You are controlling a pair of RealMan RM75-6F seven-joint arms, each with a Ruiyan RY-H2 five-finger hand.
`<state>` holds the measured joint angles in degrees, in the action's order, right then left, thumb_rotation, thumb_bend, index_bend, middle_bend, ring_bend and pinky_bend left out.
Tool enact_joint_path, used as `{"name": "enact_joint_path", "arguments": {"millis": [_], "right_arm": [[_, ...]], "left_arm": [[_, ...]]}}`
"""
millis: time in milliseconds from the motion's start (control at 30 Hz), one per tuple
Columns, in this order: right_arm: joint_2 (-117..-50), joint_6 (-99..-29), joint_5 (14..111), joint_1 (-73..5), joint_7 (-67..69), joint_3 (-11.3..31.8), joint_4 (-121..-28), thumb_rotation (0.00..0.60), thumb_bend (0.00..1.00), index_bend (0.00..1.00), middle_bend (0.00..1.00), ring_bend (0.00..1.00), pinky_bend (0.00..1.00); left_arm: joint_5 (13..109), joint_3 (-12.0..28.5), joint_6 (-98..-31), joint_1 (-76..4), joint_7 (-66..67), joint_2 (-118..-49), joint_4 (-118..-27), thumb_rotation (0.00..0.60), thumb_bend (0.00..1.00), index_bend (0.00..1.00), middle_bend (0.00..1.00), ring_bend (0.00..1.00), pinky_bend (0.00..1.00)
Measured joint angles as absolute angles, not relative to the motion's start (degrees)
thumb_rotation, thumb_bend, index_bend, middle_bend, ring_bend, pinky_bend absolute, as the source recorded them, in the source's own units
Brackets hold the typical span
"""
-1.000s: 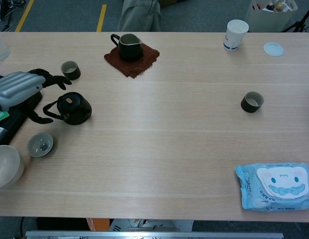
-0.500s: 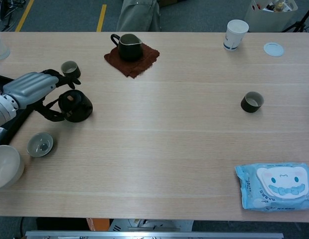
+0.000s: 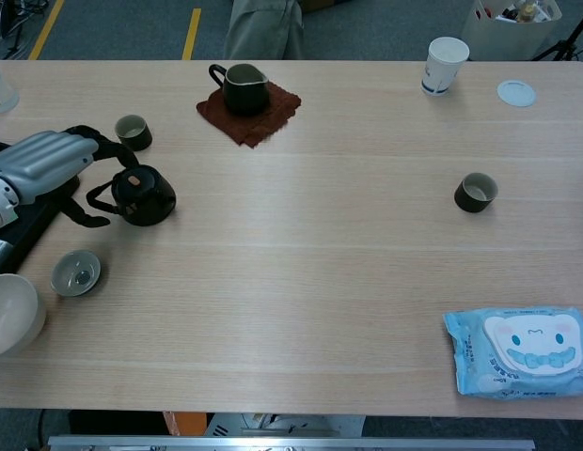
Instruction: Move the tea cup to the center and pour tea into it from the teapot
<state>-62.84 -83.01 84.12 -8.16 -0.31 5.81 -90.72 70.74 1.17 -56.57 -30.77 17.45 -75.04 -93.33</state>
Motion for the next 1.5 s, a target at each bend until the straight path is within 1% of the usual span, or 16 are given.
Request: {"name": "enact_joint_path", "arguments": {"millis": [100, 200, 500, 733, 1500], "right_arm": [[-63.0, -82.9, 84.3, -8.3, -0.1, 5.8, -90.5, 0.6, 0.33, 0.31, 0.36, 0.3, 0.38], [-63.0, -82.8, 84.5, -8.3, 0.0, 5.8, -90.4, 0.6, 0.33, 0.31, 0.36, 0.3, 0.38], [-62.8, -83.2, 84.7, -8.0, 0.4, 5.6, -90.3, 0.6, 0.33, 0.31, 0.36, 0.3, 0.38], [-62.6, -83.3, 84.6, -7.7, 0.6, 5.5, -90.3, 0.6, 0.33, 0.31, 0.36, 0.3, 0.38], [-62.4, -83.2, 84.3, -7.4, 0.2, 5.5, -90.5, 0.6, 0.33, 0.31, 0.36, 0.3, 0.38]], "left_arm": [[71.0, 0.8, -58.6, -29.7, 18.2, -74.3, -94.9, 0.6, 0.15, 0.38, 0.37, 0.26, 0.07], [71.3, 0.4, -60.0, -28.7, 18.6, -74.1, -95.9, 0.6, 0.15, 0.39, 0.38, 0.27, 0.07], [70.5, -0.1, -59.9, -28.2, 19.6, -75.7, -95.4, 0.598, 0.15, 0.39, 0.39, 0.28, 0.07], [70.4, -0.4, -59.6, -28.1, 20.5, -77.2, -94.4, 0.599, 0.15, 0.39, 0.42, 0.29, 0.07], [70.7, -1.1, -59.0, -27.3, 19.9, -79.6, -91.4, 0.598, 0.15, 0.41, 0.42, 0.29, 0.07]]}}
